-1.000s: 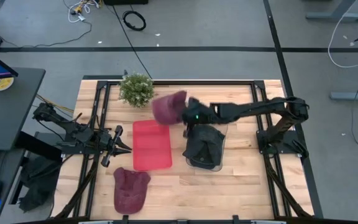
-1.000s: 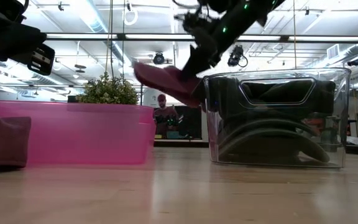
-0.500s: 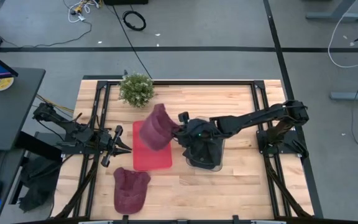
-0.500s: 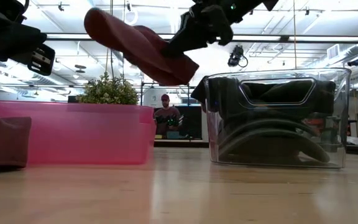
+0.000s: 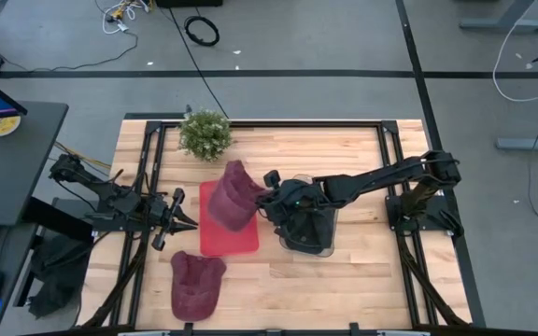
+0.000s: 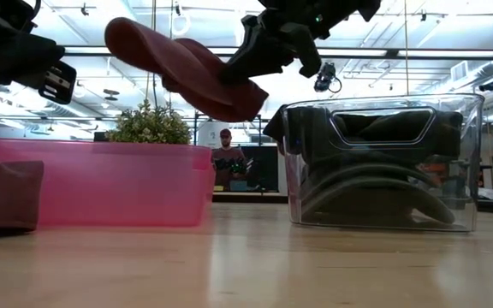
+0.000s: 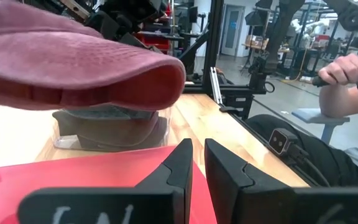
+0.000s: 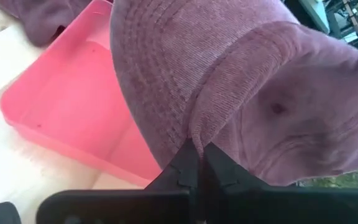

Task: Pick & Place hat
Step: Put the top maroon cap into the red bin

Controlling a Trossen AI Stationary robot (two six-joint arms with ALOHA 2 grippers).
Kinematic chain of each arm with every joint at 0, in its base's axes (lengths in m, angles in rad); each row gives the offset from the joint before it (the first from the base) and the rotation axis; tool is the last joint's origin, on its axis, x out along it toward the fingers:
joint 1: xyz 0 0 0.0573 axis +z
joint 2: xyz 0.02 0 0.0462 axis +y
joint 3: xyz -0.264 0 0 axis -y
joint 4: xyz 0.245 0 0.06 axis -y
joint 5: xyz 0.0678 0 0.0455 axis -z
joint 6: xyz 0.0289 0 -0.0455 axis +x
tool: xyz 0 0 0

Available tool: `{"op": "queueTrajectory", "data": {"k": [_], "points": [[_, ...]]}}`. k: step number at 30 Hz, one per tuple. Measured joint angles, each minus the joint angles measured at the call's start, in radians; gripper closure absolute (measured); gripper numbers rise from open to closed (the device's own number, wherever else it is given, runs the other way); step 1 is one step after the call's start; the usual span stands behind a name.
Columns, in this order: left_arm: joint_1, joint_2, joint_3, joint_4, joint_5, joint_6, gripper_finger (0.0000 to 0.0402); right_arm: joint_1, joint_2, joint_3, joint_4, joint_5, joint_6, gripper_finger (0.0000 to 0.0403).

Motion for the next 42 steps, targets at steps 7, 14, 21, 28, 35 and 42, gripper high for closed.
{"op": "queueTrajectory", "data": {"k": [7, 14, 21, 28, 35, 42], "points": [[0.0, 0.0, 0.0, 0.0, 0.0, 0.0, 0.0358, 0.052, -0.006, 0.0, -0.019, 0.09, -0.04, 0.0403], [0.0, 0.0, 0.0, 0.0, 0.0, 0.0, 0.0358, 0.124, -0.033, 0.0, -0.014, 0.221, -0.102, 0.0403], [0.0, 0.0, 0.0, 0.015, 0.0, 0.0, 0.0358, 0.16, -0.073, 0.0, 0.0, 0.24, -0.118, 0.0403], [0.002, 0.0, 0.0, 0.02, -0.056, -0.008, 0.0358, 0.178, -0.107, 0.0, 0.0, 0.258, -0.114, 0.0403], [0.002, 0.0, 0.0, 0.309, -0.158, -0.056, 0.0358, 0.186, -0.121, 0.0, 0.008, 0.258, -0.1, 0.0403], [0.002, 0.0, 0.0, 0.582, -0.217, 0.113, 0.0358, 0.187, -0.121, 0.0, 0.013, 0.258, -0.098, 0.0403]]}}
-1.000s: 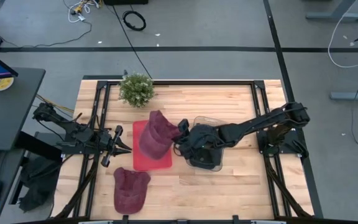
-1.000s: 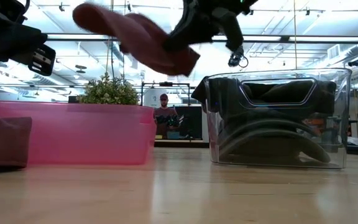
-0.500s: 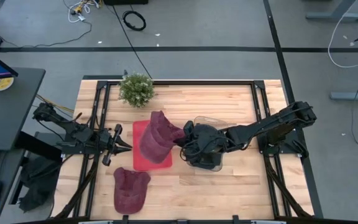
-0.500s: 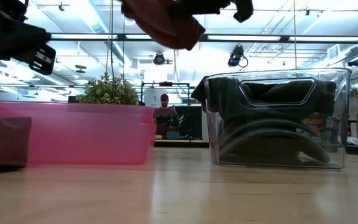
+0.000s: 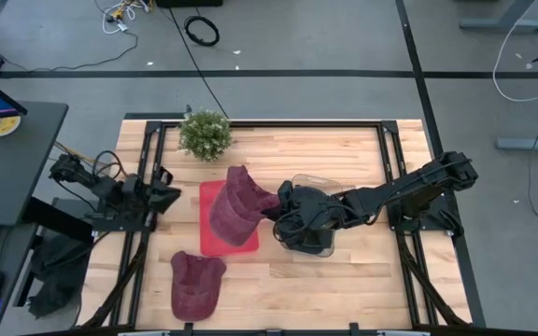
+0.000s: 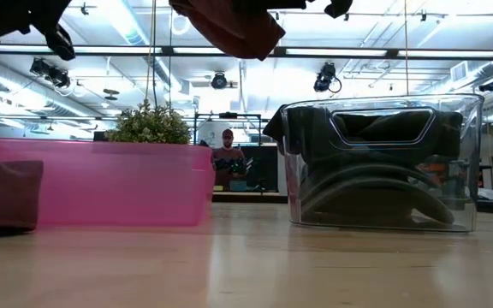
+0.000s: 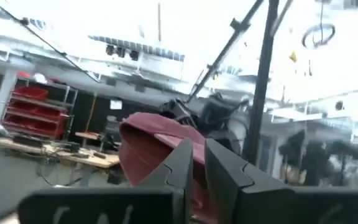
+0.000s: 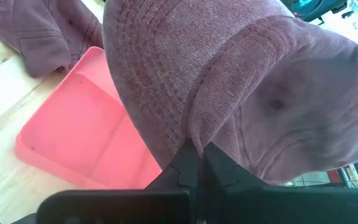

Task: Pick & Place hat
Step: Put the top maroon cap into the red bin

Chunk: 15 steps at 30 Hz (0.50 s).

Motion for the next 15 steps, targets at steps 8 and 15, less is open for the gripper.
{"op": "queueTrajectory", "data": {"k": [8, 15], "points": [[-0.001, 0.098, 0.08, 0.116, 0.425, -0.068, 0.0358, 0.0, 0.0, 0.0, 0.0, 0.0, -0.002, 0.0403], [-0.002, 0.425, 0.201, 0.159, 0.703, 0.114, 0.0358, 0.0, 0.0, 0.0, 0.001, 0.0, -0.002, 0.0403]]}}
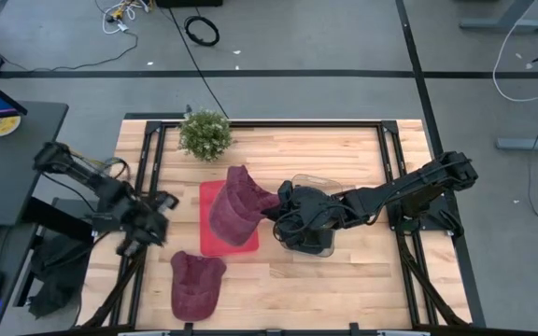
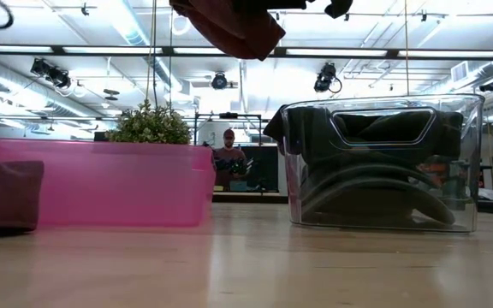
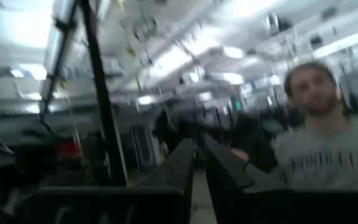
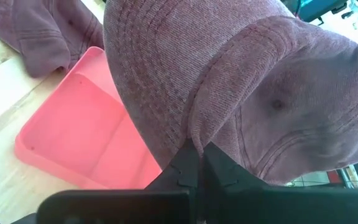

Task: Pick & Place hat
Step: Put the top maroon cap into the red bin

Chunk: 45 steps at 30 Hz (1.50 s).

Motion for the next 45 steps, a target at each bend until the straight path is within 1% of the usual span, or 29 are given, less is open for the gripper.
{"op": "queueTrajectory", "data": {"k": [2, 4, 6, 7, 8, 9, 12, 14, 16, 20, 23, 26, 29, 31, 38, 41, 45], "points": [[0.0, 0.105, 0.038, -0.01, 0.027, 0.055, 0.0357, 0.0, 0.0, 0.0, 0.0, 0.0, 0.007, 0.0403], [-0.003, 0.204, 0.097, -0.043, 0.046, 0.148, 0.0357, 0.0, 0.0, 0.0, -0.002, 0.0, 0.023, 0.0403], [-0.025, 0.284, 0.179, -0.132, 0.046, 0.277, 0.0357, 0.0, 0.0, 0.0, -0.015, 0.0, 0.026, 0.0403], [-0.041, 0.323, 0.226, -0.197, 0.013, 0.343, 0.0357, 0.0, 0.0, 0.0, -0.023, 0.0, 0.026, 0.0402], [-0.06, 0.362, 0.275, -0.279, -0.058, 0.39, 0.0357, 0.0, 0.0, 0.0, -0.03, 0.0, 0.026, 0.0402], [-0.083, 0.399, 0.325, -0.371, -0.16, 0.416, 0.0357, 0.0, 0.0, 0.0, -0.039, 0.0, 0.029, 0.0402], [-0.153, 0.512, 0.479, -0.633, -0.542, 0.43, 0.0357, 0.0, 0.0, 0.0, -0.057, 0.0, 0.084, 0.0401], [-0.198, 0.602, 0.581, -0.775, -0.756, 0.412, 0.0357, 0.0, 0.0, 0.0, -0.07, -0.001, 0.123, 0.0401], [-0.24, 0.69, 0.671, -0.882, -0.9, 0.414, 0.0357, 0.0, 0.0, 0.0, -0.083, -0.001, 0.152, 0.0401], [-0.318, 0.851, 0.833, -1.008, -1.183, 0.45, 0.0358, 0.0, 0.0, 0.0, -0.108, -0.003, 0.211, 0.0401], [-0.36, 0.964, 0.918, -1.063, -1.396, 0.517, 0.0358, 0.0, 0.001, 0.0, -0.118, -0.012, 0.245, 0.0402], [-0.378, 1.061, 0.966, -1.091, -1.546, 0.618, 0.0358, -0.002, 0.001, 0.0, -0.119, -0.048, 0.267, 0.0402], [-0.374, 1.137, 0.975, -1.095, -1.644, 0.74, 0.0358, -0.003, 0.001, 0.0, -0.119, -0.105, 0.288, 0.0402], [-0.361, 1.169, 0.975, -1.098, -1.702, 0.784, 0.0358, -0.002, 0.001, 0.0, -0.129, -0.11, 0.303, 0.0402], [-0.324, 1.172, 0.976, -1.101, -1.735, 0.743, 0.0354, -0.002, 0.0, 0.0, -0.178, -0.12, 0.342, 0.0402], [-0.332, 1.172, 0.976, -1.1, -1.737, 0.746, 0.0331, -0.003, -0.001, 0.0, -0.189, -0.12, 0.341, 0.0403], [-0.349, 1.172, 0.976, -1.1, -1.737, 0.74, 0.0268, -0.003, -0.012, 0.0, -0.221, -0.119, 0.343, 0.0403]]}}
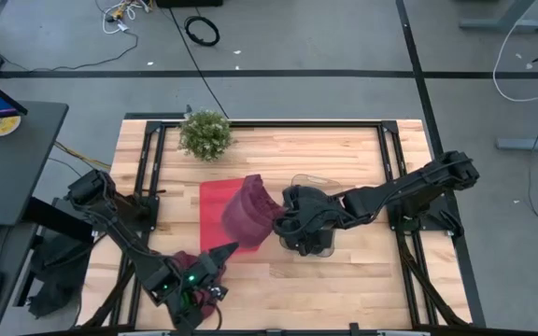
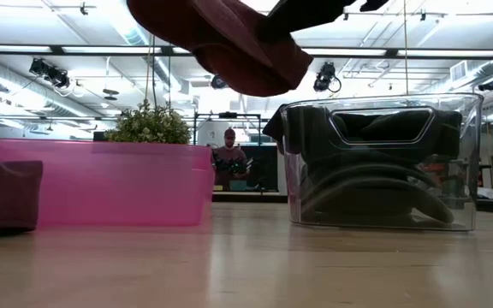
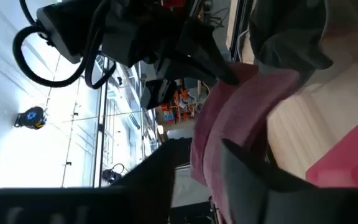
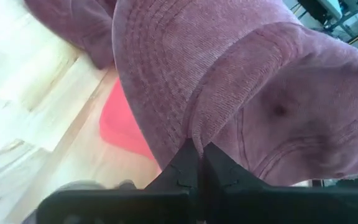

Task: Pick & Place hat
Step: Put the top maroon cap into the red bin

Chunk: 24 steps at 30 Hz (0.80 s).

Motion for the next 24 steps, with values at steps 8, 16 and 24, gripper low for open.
{"op": "queueTrajectory", "data": {"k": [8, 16, 24], "points": [[0.0, 0.0, 0.0, 0.014, 0.015, -0.025, 0.0161, 0.0, -0.072, 0.001, -0.032, -0.04, 0.106, 0.0403], [0.038, 0.0, 0.0, 0.016, 0.019, -0.04, 0.0168, 0.003, -0.056, 0.001, -0.073, -0.175, 0.121, 0.0403], [0.079, 0.0, 0.0, 0.015, 0.121, -0.047, 0.0237, 0.007, -0.054, 0.001, -0.07, -0.17, 0.078, 0.0403]]}}
